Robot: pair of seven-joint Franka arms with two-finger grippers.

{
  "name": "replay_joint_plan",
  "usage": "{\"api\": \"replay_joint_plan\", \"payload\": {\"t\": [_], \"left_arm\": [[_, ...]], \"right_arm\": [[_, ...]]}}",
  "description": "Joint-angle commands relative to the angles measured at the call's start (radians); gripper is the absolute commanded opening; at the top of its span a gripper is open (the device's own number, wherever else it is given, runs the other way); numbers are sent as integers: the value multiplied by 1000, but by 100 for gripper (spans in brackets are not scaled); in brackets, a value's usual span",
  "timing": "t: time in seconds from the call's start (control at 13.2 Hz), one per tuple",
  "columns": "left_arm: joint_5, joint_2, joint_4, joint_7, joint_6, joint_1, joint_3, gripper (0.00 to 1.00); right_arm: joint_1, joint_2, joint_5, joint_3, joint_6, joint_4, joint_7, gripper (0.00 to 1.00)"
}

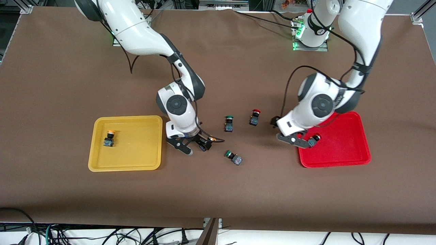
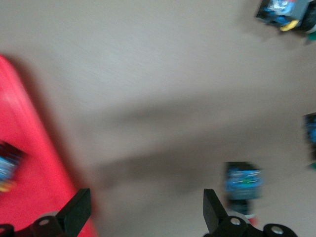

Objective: Place red and yellow buttons in trays
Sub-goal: 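Grasp another yellow button with the right gripper while the left gripper grasps a red one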

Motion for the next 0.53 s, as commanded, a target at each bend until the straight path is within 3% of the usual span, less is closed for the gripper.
{"api": "replay_joint_plan", "payload": {"t": [0.0, 0.08, 0.15, 0.3, 0.38, 0.45], "left_arm": [[-4, 40, 0, -214, 27, -70, -10, 100], [-6, 66, 3, -248, 31, -83, -12, 100], [-4, 81, 4, -253, 42, -89, -12, 100], [-7, 95, -5, -258, 55, -95, -13, 100], [-9, 98, -5, -268, 55, -104, -13, 100], [-9, 106, -5, -273, 56, -118, -12, 100]], "right_arm": [[20, 90, -13, -17, -5, 126, 22, 100], [20, 98, -13, -19, -5, 134, 21, 99], [20, 103, -15, -19, -5, 136, 19, 84], [26, 109, -22, -19, -5, 136, 19, 23], [31, 111, -22, -19, -5, 136, 19, 0], [31, 109, -22, -19, -5, 136, 11, 0]]}}
